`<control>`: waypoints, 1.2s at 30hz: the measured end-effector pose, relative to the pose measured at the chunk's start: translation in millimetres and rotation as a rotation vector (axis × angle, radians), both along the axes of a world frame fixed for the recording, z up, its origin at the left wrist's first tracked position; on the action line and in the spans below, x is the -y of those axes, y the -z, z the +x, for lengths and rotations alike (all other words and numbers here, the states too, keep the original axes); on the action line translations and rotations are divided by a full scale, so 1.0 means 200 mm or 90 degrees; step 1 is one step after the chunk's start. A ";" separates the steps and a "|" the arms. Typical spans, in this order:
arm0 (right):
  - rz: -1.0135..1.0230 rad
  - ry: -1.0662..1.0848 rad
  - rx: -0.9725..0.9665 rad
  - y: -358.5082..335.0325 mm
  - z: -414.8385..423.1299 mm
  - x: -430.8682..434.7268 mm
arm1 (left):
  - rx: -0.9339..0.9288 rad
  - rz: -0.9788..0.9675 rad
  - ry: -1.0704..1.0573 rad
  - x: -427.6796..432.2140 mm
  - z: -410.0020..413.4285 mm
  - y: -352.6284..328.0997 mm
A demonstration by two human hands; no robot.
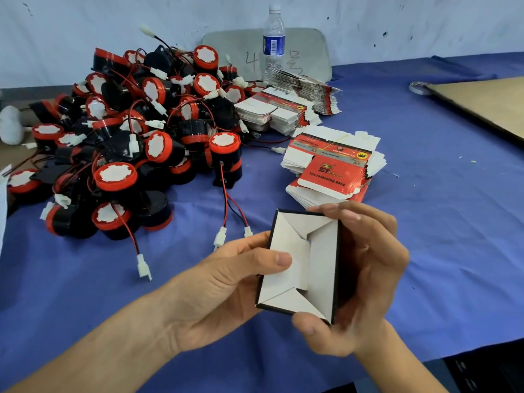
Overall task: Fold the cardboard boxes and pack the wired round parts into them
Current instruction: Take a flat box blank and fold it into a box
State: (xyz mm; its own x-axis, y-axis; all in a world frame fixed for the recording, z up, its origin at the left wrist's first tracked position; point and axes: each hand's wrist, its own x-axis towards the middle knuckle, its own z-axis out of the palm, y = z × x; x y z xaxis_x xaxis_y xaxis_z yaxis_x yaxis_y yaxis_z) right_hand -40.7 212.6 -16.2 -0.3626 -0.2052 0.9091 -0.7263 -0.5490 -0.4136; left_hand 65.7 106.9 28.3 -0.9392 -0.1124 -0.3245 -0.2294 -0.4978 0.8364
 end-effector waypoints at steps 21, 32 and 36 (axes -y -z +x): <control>0.201 0.009 -0.015 -0.04 -0.03 -0.08 | -0.111 -0.119 0.044 0.09 0.04 -0.10; 0.520 -0.229 0.266 0.07 -0.16 -0.17 | 0.004 -1.413 0.323 0.01 -0.16 0.00; 0.490 -0.113 0.341 0.13 -0.18 -0.13 | -0.105 -1.473 0.372 -0.01 -0.24 0.01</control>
